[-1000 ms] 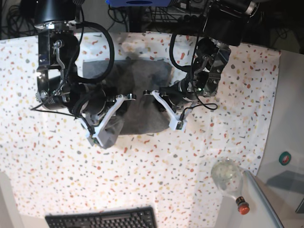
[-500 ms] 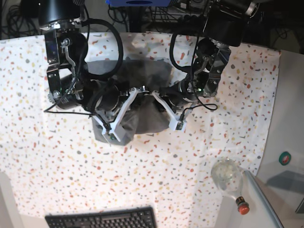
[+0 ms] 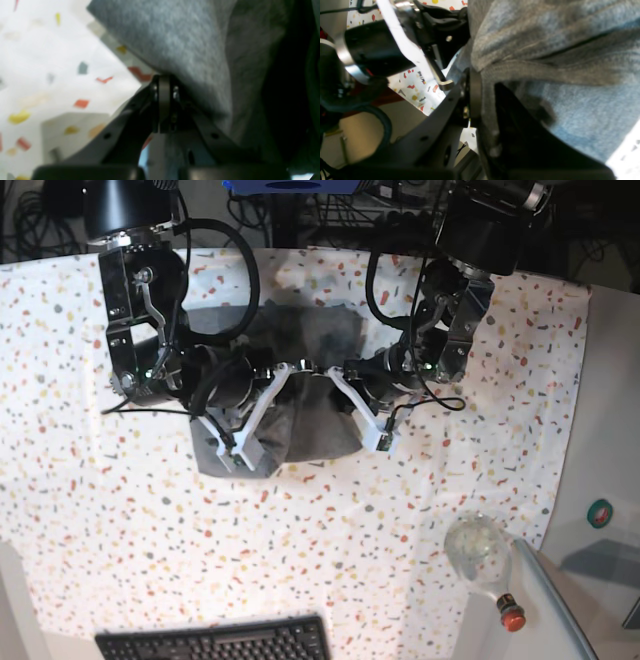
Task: Layout the t-shirt on the table in an organized manner, then fold the t-shirt properly
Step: 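Grasp the shirt ends with both grippers and fold them toward each other, then press and tuck the folded shirt with the right gripper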
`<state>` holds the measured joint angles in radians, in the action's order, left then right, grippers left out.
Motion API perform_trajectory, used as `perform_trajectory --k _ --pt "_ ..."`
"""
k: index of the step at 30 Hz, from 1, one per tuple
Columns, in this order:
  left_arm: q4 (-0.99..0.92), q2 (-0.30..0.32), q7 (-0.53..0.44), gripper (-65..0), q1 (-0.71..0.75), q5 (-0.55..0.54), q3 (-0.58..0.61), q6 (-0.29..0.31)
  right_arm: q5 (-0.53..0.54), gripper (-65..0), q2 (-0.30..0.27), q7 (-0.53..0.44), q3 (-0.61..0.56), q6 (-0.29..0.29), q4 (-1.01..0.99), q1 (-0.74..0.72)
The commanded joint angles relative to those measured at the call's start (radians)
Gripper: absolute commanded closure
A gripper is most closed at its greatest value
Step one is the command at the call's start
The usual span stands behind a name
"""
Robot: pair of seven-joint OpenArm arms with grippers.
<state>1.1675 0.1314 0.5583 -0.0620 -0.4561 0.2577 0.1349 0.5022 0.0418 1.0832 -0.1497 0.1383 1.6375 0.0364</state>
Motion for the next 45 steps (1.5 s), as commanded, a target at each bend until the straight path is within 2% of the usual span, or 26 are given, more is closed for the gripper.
perform_trajectory --k 1,5,6,10,12,13,17,23,25,27,30,31,32,34,35,37,38,42,45 --pt "0.039 0.018 -0.005 0.0 0.004 0.003 -0.004 -0.004 0.019 0.0 0.007 -0.011 0.006 0.004 -0.006 -0.016" --pt "0.118 0.046 -0.002 0.0 0.055 -0.003 -0.088 -0.004 0.023 0.0 0.017 -0.013 0.005 0.004 -0.056 -0.017" --pt "0.148 0.047 -0.001 0.0 0.075 0.001 -0.131 -0.004 0.019 -2.4 0.028 -0.015 0.008 0.004 -0.062 -0.017" --pt "0.276 0.112 0.078 0.0 0.170 0.006 -0.255 -0.004 0.019 -25.1 0.036 -0.068 0.002 0.004 -0.066 -0.019" --pt "0.349 0.161 0.118 0.0 0.233 0.003 -0.309 -0.004 0.019 -29.7 0.034 -0.107 0.000 0.004 -0.069 -0.019" --pt "0.381 0.184 0.125 0.0 0.265 -0.002 -0.341 -0.001 0.017 -30.0 0.034 -0.116 0.000 0.004 -0.070 -0.019" --pt "0.464 0.248 0.127 0.0 0.387 -0.003 -0.502 0.001 0.017 -29.9 0.036 -0.146 0.000 0.004 -0.139 -0.042" --pt "0.483 0.256 0.127 0.0 0.474 -0.003 -0.762 0.018 0.017 -29.9 0.054 -0.148 -0.001 0.004 -0.228 -0.069" --pt "0.478 0.254 0.127 0.0 0.485 -0.003 -0.831 0.088 0.017 -29.9 0.063 -0.145 -0.015 0.004 -0.204 -0.066" --pt "0.461 0.250 0.128 0.0 0.483 -0.003 -0.894 0.167 0.022 -29.7 0.060 -0.145 -0.086 0.004 -0.153 -0.063" --pt "0.403 0.248 0.128 0.0 0.475 -0.003 -0.966 0.262 0.016 -28.8 0.013 -0.146 -0.186 0.004 0.019 -0.023" --pt "0.384 0.248 0.128 0.0 0.475 -0.003 -0.981 0.277 0.016 -25.8 -0.012 -0.146 -0.189 0.002 0.082 -0.008" --pt "0.368 0.250 0.128 0.0 0.475 -0.003 -1.000 0.282 0.016 -20.1 -0.039 -0.151 -0.175 -0.006 0.135 0.012" --pt "0.338 0.251 0.128 0.0 0.475 -0.003 -1.029 0.282 0.016 -4.5 -0.075 -0.153 -0.115 -0.075 0.203 0.041" --pt "0.325 0.251 0.127 0.0 0.475 -0.003 -1.044 0.283 0.016 0.0 -0.086 -0.154 -0.077 -0.121 0.220 0.053" --pt "0.305 0.251 0.127 0.0 0.475 -0.003 -1.067 0.285 0.016 0.0 -0.105 -0.176 0.008 -0.196 0.220 0.063" --pt "0.305 0.251 0.127 0.0 0.475 -0.003 -1.069 0.285 0.016 0.0 -0.115 -0.199 0.042 -0.208 0.206 0.063" --pt "0.309 0.245 0.127 0.0 0.475 -0.003 -1.066 0.285 0.016 0.0 -0.173 -0.295 0.077 -0.210 0.040 0.023" --pt "0.311 0.244 0.127 0.0 0.472 -0.003 -1.066 0.285 0.017 0.0 -0.176 -0.309 0.077 -0.208 -0.082 -0.014"
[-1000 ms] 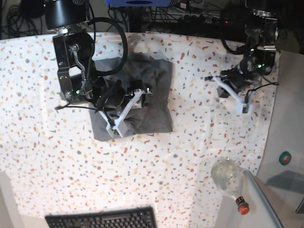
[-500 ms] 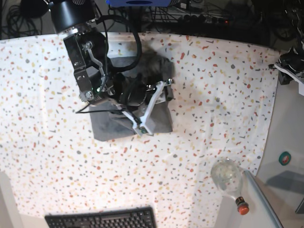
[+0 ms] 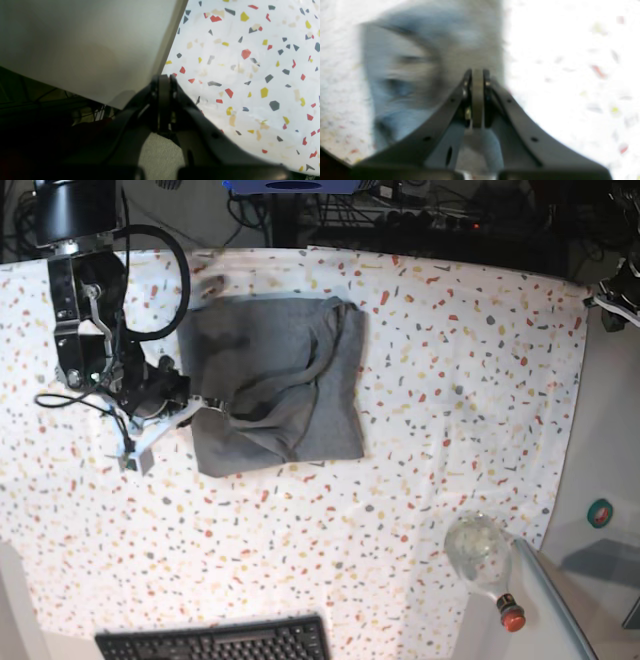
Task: Layout the t-shirt on the table in an organized manner, then fold the t-shirt properly
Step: 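Press and tuck the folded shirt with the right gripper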
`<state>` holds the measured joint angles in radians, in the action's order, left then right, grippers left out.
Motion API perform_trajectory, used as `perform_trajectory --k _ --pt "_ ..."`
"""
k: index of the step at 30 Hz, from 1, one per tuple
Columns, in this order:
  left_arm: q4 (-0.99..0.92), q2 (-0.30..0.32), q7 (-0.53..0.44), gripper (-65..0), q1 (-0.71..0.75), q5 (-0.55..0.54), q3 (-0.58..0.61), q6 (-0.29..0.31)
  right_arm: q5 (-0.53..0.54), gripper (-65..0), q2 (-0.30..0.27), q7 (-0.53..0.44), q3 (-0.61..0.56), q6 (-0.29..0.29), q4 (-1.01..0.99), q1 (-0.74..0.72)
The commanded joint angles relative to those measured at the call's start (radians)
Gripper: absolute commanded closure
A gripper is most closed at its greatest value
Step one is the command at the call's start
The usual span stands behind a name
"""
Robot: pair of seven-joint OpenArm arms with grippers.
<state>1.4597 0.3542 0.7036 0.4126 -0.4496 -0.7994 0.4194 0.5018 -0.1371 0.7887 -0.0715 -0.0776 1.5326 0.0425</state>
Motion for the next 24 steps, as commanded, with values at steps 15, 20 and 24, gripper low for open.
perform_trajectory --k 15,20,24 --pt "0.012 0.021 -0.019 0.0 -0.025 -0.010 -0.007 0.000 0.018 0.0 0.095 -0.019 -0.201 0.000 -0.154 -0.143" --pt "0.011 0.021 -0.019 0.0 -0.027 -0.010 -0.007 0.000 0.018 0.0 0.167 -0.021 -0.345 0.008 -0.154 -0.221" --pt "0.016 0.021 -0.019 0.0 -0.027 -0.010 -0.007 0.000 0.018 0.0 0.176 -0.015 -0.399 0.003 -0.106 -0.247"
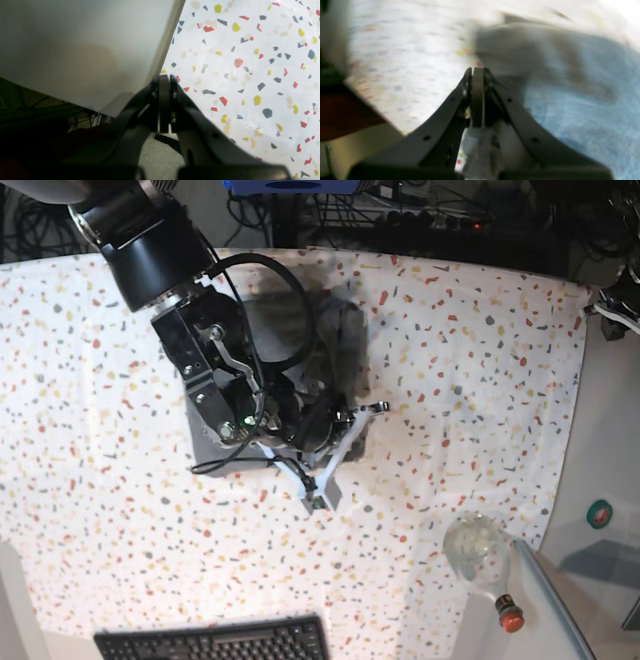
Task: Layout the t-shirt on the table in an organized manner, then fold the t-shirt properly
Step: 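Press and tuck the folded shirt with the right gripper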
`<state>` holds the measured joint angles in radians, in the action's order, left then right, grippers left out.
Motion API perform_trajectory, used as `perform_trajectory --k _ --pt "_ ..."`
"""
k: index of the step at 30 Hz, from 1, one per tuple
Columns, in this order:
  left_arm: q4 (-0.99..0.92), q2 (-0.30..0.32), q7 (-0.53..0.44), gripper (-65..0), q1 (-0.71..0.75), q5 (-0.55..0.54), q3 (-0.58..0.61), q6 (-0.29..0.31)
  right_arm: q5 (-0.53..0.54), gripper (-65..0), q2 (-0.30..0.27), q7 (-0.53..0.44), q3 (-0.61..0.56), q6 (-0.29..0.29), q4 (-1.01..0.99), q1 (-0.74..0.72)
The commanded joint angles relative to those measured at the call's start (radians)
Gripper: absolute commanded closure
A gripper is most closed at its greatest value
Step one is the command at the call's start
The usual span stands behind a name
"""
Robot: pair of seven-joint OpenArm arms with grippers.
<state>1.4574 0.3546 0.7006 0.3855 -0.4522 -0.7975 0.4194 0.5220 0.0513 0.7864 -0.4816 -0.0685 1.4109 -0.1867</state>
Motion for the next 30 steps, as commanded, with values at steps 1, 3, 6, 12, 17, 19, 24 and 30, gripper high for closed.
perform_trajectory --k 1,3,6,12,17,19,24,30 --pt "0.018 0.021 -0.015 0.0 0.000 -0.007 -0.009 0.000 -0.003 0.0 -0.021 -0.012 0.013 -0.007 0.043 -0.010" --pt "0.012 0.021 -0.015 0.0 0.000 -0.007 -0.009 0.000 -0.003 0.0 -0.063 -0.012 0.013 -0.009 0.095 0.013" --pt "0.012 0.021 -0.015 0.0 0.000 -0.007 -0.009 0.000 -0.003 0.0 -0.101 -0.012 0.010 -0.058 0.101 0.028" --pt "0.019 0.001 -0.015 0.0 -0.003 -0.007 0.020 0.000 -0.003 0.0 -0.113 0.011 0.005 -0.086 0.084 0.115" --pt "0.018 0.002 -0.015 0.0 -0.015 -0.001 0.039 0.000 -0.004 0.0 -0.113 0.109 0.004 -0.086 0.133 0.191" --pt "0.019 0.007 -0.015 0.0 -0.015 -0.003 0.037 0.000 -0.004 0.0 -0.113 0.123 0.004 -0.086 0.130 0.198" --pt "0.019 0.010 -0.015 0.0 -0.015 -0.001 0.037 0.000 -0.003 0.0 -0.109 0.124 -0.108 -0.086 0.127 0.198" --pt "0.019 0.010 -0.015 0.0 -0.015 -0.001 0.037 0.000 0.000 0.0 -0.101 0.123 -0.202 -0.086 0.124 0.181"
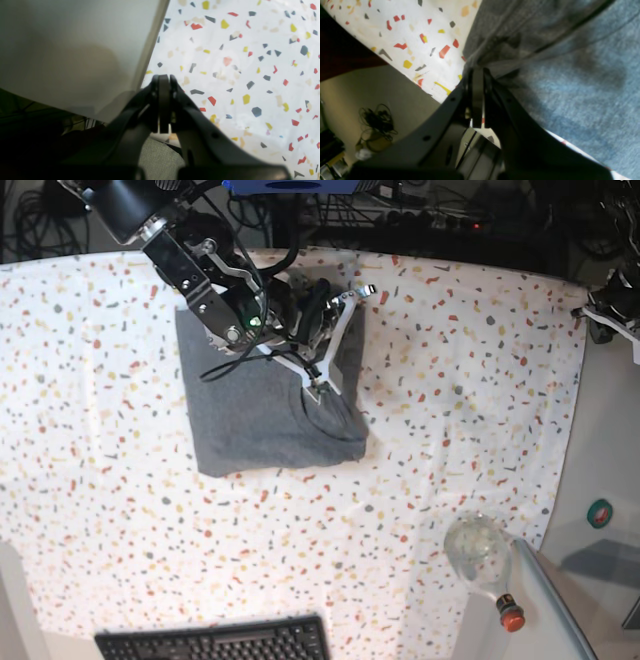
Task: Layout the t-shirt on the table in an organized manner, then fold the t-shirt properly
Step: 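Press and tuck the folded shirt with the right gripper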
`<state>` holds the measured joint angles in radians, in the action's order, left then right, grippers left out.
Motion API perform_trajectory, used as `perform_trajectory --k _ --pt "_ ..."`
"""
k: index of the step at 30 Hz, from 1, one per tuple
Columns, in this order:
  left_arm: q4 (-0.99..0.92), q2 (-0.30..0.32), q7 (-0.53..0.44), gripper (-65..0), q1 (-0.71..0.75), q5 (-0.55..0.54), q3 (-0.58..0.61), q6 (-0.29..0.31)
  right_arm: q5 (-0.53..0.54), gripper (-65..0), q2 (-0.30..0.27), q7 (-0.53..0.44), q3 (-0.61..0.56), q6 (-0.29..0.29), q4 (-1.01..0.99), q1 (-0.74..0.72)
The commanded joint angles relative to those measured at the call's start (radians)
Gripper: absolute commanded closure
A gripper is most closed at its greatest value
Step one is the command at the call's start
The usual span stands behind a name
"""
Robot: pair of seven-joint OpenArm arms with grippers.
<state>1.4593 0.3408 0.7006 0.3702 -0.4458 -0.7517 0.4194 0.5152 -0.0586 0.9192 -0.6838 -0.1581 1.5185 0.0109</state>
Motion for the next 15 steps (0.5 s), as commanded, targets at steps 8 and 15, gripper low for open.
perform_trajectory --k 8,15 --pt "0.017 0.022 -0.015 0.0 0.000 -0.014 -0.001 0.000 0.012 0.0 0.021 0.002 -0.110 0.004 0.020 -0.073" --pt "0.079 -0.033 -0.014 0.0 0.003 -0.015 0.001 0.000 0.004 0.0 -0.071 0.076 0.068 -0.002 0.225 -0.015"
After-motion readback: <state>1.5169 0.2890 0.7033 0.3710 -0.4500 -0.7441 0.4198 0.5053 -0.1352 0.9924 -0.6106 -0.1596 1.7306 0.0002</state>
